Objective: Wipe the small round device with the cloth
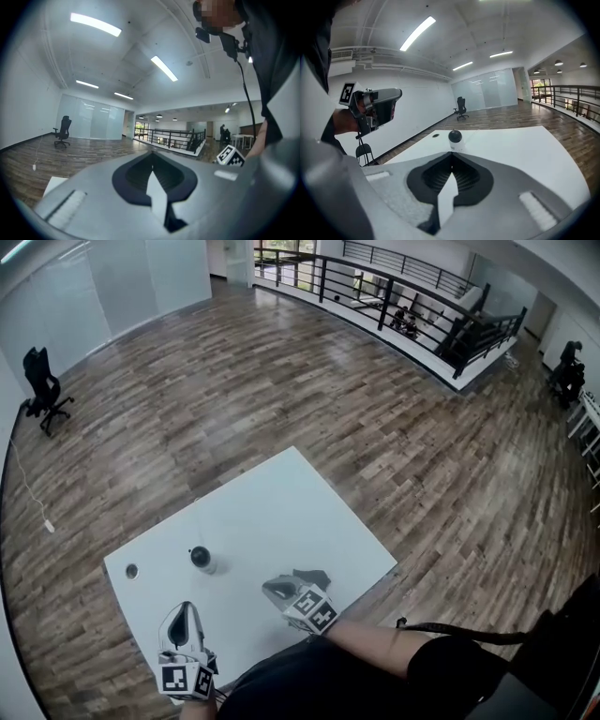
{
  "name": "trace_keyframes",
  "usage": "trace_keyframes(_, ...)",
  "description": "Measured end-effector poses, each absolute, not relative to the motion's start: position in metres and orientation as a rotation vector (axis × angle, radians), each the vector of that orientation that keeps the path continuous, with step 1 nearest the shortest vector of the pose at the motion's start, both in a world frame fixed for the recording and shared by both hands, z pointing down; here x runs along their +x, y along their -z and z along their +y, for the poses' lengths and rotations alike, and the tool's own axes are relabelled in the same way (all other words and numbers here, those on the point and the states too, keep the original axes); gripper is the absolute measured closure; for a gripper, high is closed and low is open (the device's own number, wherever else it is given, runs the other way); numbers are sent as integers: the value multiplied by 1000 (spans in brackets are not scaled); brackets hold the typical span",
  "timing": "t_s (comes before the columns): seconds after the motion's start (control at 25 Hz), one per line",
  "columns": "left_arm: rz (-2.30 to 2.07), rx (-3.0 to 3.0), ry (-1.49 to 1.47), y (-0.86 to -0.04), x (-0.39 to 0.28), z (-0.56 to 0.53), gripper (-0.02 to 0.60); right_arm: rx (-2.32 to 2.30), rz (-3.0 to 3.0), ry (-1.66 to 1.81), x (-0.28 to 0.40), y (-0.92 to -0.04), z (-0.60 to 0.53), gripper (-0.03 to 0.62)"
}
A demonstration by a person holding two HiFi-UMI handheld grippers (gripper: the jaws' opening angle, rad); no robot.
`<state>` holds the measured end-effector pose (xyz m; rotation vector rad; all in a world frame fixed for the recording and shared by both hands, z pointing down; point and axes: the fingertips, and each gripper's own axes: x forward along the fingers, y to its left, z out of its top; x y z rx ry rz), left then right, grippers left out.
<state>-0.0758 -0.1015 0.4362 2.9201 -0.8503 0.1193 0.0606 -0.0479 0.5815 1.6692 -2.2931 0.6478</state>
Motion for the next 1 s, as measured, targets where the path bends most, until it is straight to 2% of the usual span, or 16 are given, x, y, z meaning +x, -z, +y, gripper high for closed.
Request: trace_keyframes(1.0, -885, 2892, -189, -444, -92, -101, 575, 1611, -2244, -657, 56, -598, -50, 592)
